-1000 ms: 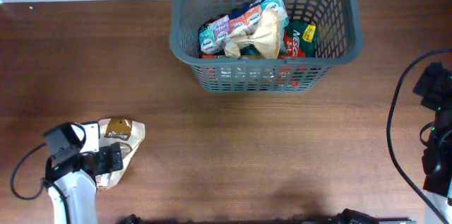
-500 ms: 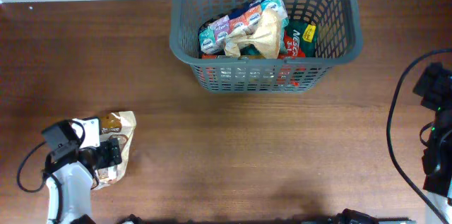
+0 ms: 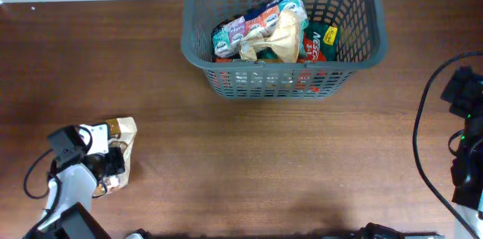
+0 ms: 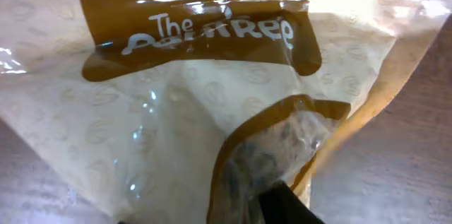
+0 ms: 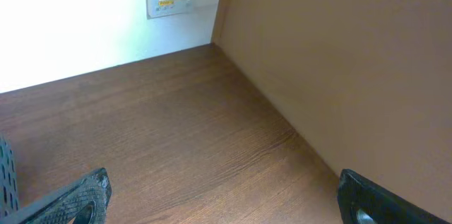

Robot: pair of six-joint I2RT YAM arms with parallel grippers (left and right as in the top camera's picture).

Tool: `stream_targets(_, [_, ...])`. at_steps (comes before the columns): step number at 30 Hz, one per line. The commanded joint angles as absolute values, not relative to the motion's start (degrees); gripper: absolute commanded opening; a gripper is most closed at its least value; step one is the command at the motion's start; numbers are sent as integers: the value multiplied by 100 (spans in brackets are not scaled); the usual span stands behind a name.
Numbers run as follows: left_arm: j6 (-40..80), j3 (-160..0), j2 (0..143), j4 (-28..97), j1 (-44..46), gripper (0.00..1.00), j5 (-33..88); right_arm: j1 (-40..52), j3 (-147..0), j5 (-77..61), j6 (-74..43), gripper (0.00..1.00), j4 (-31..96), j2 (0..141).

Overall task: Pack container
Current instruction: 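Lift the PaniRee pouch and carry it over the basket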

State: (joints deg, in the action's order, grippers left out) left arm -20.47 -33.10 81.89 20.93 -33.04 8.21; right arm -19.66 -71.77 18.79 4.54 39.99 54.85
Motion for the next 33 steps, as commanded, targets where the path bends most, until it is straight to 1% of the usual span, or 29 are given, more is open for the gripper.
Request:
stream_targets(1, [-2060,-3190,8519,2012,-3332,17,775,-1914,-7150,1848,449,99,3977,5435])
stream_targets(2, [-2058,-3192,8517,1896,-3332,2,775,-1914,-7150,1848,449,99,3977,5435])
stream_targets(9, [-2014,-3395,8468,1743,-3326,2,781,-1914,-7150,1846,449,99,3957,5437])
stream_targets(15, [-1855,-4401,8075,1765,-2998,2,797,-1914,-7150,1846,449,99,3959,5437])
stream_targets(19, [-1540,-5162,7841,1925,-2585,2,799,-1914,-7150,1846,449,99,3962,5437])
stream_targets(25, [-1470,-6036,7743,2349,-1459,2,746,-1914,-7150,1844,449,99,3957,5441])
stream_targets(28, [-1481,-6405,7767,1752,-961,1,410,-1914,-7150,1844,449,99,3927,5476])
stream_targets(33, [-1409,-7295,7959,642,-725,1,552,-1914,-7150,1538,451,99,3850,5568])
